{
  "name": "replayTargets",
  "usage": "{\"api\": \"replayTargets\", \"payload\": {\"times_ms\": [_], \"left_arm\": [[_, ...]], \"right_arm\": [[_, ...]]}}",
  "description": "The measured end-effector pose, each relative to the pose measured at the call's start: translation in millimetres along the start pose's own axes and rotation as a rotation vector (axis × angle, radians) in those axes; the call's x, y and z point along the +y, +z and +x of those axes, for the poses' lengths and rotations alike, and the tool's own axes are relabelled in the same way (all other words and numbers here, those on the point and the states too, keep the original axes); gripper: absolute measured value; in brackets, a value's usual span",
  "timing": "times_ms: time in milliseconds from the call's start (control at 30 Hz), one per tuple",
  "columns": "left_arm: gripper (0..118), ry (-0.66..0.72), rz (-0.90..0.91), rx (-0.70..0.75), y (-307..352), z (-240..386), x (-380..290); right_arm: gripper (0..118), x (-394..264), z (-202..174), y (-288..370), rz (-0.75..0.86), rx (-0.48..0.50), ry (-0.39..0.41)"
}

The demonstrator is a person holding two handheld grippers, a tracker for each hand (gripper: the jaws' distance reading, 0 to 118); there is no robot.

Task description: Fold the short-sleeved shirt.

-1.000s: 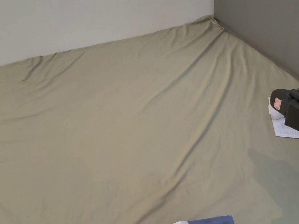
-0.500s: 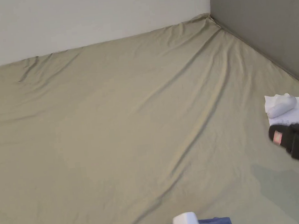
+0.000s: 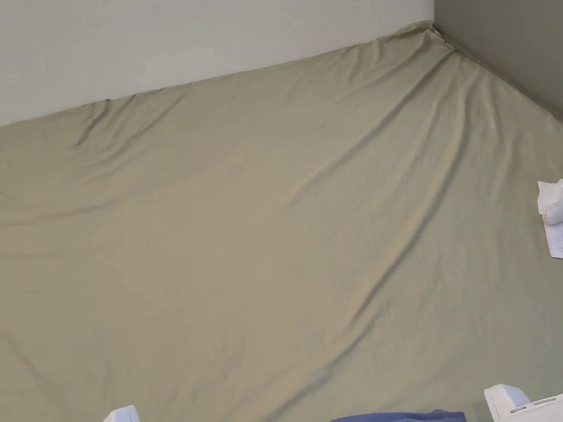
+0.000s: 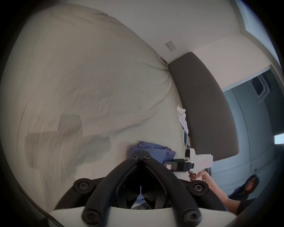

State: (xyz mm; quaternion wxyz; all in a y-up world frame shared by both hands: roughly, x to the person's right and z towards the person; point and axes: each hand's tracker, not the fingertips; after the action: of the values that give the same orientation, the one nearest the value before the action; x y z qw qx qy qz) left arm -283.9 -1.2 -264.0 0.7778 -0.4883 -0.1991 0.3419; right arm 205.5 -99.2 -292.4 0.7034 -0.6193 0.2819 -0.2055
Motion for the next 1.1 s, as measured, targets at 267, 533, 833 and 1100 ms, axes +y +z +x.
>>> {"api": "replayTargets", "payload": {"times_ms": [267, 533, 833, 1100], "left_arm": [[0, -0.036, -0.174, -0.047, -27.9, -6.6, 2.1], [100, -0.104, -0.294, -0.094, -76.5, 3.8, -3.2], [118, -0.071, -0.385, -0.092, -145.4, 1.3, -3.4], [22, -0.157, -0.433, -0.065, -156.9, 34.7, -14.0]], "right_arm": [[1, 0.6, -11.6, -9.0, -0.016, -0.047, -0.027], [1, -0.9, -9.0, -7.6, -0.012, -0.034, -0.03], [1, -3.4, -7.5, -7.3, -0.003, -0.018, -0.04], [1, -4.9, -3.4, -1.1, 0.012, -0.006, -0.047]]}}
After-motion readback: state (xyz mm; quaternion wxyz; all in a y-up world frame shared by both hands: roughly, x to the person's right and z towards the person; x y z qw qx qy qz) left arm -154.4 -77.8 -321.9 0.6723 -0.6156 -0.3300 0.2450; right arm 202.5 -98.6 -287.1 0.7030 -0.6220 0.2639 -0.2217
